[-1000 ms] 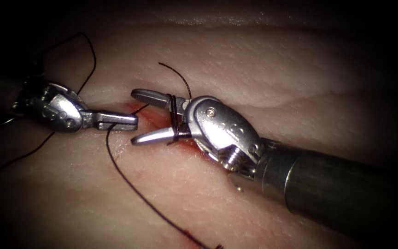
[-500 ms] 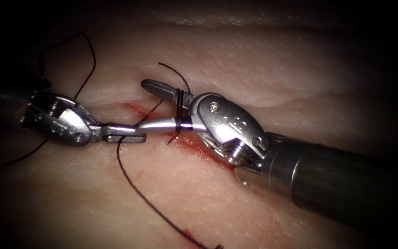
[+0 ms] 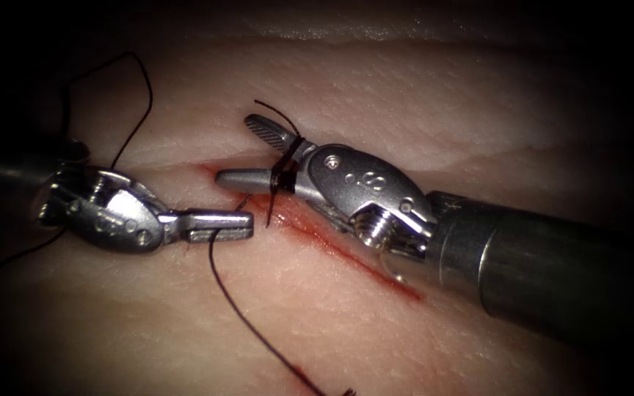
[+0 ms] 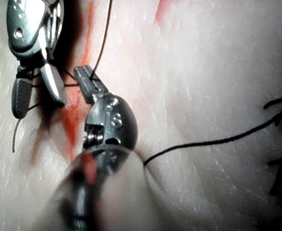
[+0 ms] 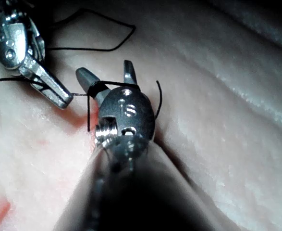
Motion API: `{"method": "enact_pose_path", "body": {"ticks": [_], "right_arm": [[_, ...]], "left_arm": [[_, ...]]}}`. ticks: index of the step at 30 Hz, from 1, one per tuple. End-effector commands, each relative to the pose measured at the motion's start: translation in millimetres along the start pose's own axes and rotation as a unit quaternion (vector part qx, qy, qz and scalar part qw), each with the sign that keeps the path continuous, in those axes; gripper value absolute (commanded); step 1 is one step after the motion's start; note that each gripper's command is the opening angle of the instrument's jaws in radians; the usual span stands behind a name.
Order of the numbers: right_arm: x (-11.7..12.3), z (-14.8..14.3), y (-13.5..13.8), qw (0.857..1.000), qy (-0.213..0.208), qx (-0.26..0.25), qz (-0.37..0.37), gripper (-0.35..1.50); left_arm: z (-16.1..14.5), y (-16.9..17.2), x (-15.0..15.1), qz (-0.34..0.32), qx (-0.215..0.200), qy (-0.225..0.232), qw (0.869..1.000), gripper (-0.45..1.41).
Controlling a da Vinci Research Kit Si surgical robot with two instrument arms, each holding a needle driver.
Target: Wound Closure
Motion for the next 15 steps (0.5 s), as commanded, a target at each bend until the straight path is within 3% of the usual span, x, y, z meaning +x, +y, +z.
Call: {"method": "enact_pose_path", "body": {"ticks": [1,15], "right_arm": [[0.6,1.1,0.5,1.0,-0.005,-0.009,-0.004,0.81],[0.3,1.9,1.5,0.982,-0.16,-0.067,-0.074,0.79]], "left_arm": [[0.8,-0.5,0.0,-0.003,0.0,0.003,1.0,-0.45],[1.8,-3.4,-0.3,-0.015,0.01,-0.005,1.0,-0.45]]}}
